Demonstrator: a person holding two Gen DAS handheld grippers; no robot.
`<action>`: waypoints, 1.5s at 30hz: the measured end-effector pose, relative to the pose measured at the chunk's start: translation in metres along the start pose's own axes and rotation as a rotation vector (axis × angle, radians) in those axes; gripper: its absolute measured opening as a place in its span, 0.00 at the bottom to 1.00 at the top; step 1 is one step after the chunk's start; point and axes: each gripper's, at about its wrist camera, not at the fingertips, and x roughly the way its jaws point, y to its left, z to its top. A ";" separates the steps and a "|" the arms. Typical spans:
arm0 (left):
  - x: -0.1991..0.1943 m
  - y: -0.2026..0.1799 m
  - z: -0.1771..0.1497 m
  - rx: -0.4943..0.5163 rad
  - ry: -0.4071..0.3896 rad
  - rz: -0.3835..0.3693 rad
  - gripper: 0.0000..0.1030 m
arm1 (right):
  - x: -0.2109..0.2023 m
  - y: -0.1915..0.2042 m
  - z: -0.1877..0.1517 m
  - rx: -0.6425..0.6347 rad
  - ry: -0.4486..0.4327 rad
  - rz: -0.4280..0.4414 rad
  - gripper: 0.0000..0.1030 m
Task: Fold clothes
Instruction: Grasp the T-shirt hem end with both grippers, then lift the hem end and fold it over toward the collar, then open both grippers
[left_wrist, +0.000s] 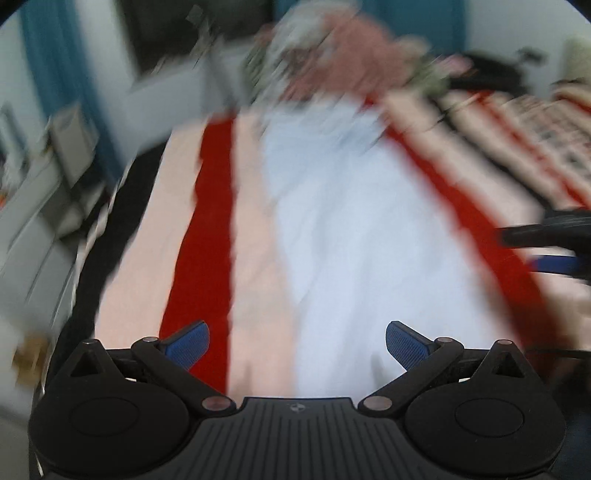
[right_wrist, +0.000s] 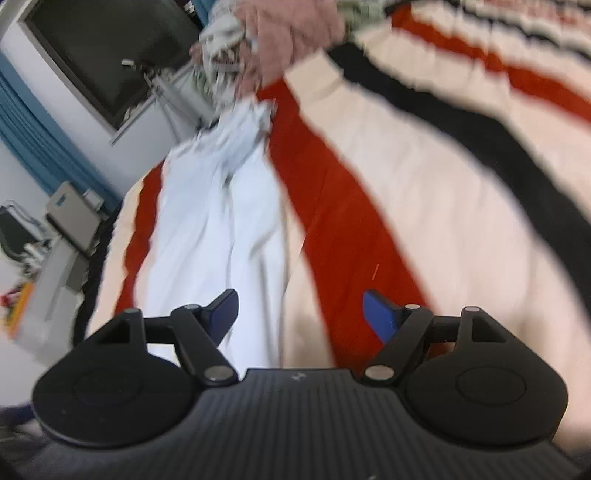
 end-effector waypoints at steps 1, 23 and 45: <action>0.017 0.008 -0.004 -0.035 0.034 -0.012 0.99 | 0.004 -0.001 -0.004 0.027 0.039 0.018 0.75; 0.058 0.082 -0.068 -0.586 0.171 -0.453 0.31 | 0.013 0.036 -0.080 0.053 0.309 -0.043 0.31; -0.067 0.128 0.007 -0.859 -0.095 -0.769 0.03 | -0.122 0.077 0.026 0.026 -0.153 0.316 0.08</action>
